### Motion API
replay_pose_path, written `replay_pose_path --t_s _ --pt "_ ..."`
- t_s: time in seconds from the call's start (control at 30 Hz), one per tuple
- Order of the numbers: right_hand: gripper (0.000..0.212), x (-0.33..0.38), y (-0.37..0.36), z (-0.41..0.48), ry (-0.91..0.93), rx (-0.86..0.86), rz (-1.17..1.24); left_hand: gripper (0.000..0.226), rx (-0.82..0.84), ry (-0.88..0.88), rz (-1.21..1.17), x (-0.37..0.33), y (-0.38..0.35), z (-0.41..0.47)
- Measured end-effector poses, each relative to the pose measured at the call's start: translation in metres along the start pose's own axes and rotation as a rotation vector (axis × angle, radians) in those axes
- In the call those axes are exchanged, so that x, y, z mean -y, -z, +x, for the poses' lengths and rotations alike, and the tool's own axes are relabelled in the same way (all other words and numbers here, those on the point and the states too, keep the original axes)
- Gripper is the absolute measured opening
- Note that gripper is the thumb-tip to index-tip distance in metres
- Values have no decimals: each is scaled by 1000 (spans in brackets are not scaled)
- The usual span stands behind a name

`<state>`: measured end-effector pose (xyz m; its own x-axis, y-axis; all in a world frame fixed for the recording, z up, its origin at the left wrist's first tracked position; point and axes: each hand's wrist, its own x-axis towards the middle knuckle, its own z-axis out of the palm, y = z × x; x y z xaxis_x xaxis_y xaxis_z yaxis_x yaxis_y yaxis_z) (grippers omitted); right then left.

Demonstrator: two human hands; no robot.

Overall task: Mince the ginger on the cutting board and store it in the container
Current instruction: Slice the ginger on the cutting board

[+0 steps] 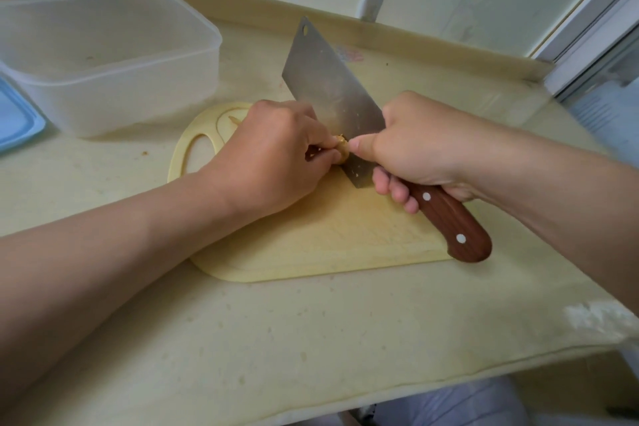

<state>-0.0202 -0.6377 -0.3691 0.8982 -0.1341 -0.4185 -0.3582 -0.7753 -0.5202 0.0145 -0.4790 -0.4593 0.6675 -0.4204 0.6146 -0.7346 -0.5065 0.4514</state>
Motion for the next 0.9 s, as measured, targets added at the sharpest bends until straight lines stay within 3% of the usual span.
replay_pose_path --t_s 0.23,0.4,0.57,0.9 --pt "53 -42 -10 -23 93 -187 -6 9 -1 33 -25 -1 1 0" --pt "50 -54 -6 -34 56 -170 7 8 -1 39 -30 0 0 1" --pt "60 -56 -2 -42 -7 -129 -18 8 9 46 -39 -1 1 1" --pt "50 -58 -1 -60 -33 -145 -29 9 4 48 -35 0 1 0"
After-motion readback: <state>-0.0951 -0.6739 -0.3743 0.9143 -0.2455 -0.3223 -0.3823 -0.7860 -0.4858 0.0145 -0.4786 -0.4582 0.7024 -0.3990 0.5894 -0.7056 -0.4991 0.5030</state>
